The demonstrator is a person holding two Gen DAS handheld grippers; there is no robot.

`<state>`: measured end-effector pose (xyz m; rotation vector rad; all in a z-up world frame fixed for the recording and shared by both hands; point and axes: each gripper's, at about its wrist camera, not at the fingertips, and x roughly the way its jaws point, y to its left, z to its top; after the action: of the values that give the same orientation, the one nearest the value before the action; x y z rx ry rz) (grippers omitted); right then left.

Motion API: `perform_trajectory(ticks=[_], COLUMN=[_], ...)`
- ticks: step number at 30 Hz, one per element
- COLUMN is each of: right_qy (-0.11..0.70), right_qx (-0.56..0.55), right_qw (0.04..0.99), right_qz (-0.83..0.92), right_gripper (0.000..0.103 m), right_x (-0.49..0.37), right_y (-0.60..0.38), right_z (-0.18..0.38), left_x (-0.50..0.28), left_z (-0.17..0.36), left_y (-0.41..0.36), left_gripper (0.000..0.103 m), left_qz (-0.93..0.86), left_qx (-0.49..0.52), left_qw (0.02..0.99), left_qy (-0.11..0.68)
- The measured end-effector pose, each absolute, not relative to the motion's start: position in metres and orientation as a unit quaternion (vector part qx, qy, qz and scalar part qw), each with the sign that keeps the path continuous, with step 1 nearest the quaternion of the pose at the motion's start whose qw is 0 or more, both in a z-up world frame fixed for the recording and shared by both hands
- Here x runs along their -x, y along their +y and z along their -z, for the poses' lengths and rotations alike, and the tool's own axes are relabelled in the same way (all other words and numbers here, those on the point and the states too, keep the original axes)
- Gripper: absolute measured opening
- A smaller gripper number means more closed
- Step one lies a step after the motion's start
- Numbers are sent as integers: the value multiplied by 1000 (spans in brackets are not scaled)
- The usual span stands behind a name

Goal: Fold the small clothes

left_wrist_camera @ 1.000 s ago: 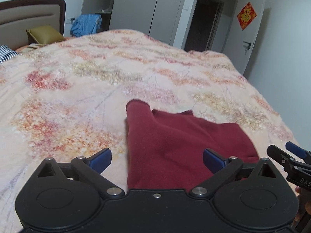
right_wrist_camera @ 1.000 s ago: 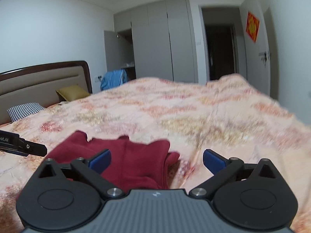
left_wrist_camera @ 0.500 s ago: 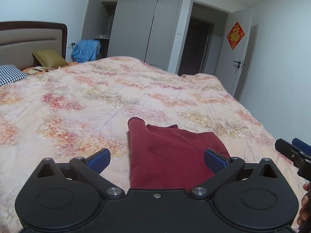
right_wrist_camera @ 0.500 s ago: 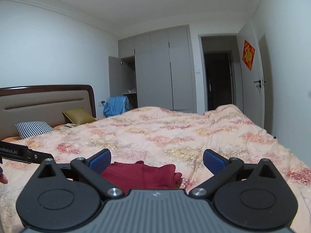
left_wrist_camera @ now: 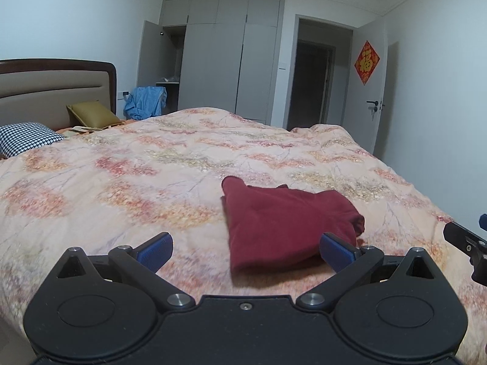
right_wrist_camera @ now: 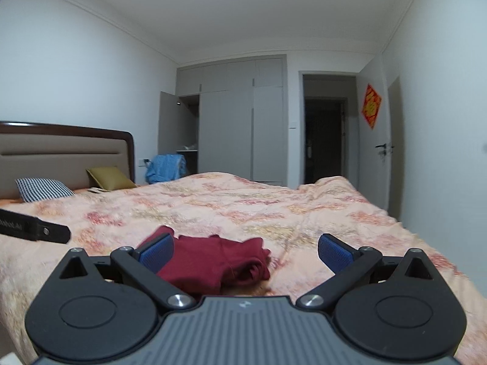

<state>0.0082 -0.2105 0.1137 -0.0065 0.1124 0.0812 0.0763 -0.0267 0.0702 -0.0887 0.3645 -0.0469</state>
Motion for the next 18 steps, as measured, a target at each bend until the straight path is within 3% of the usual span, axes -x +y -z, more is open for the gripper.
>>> perform_trajectory(ticks=[18], right_qy=[97], right_qx=[14], right_qw=[995], right_qz=[-10], right_gripper=[103], right_x=[44], right_y=[-181], right_z=[-59], left_x=[-39], left_z=[-12], left_y=[-17], left_gripper=[102], left_qz=[16], left_qx=[22], left_qw=[976], left_qy=[217])
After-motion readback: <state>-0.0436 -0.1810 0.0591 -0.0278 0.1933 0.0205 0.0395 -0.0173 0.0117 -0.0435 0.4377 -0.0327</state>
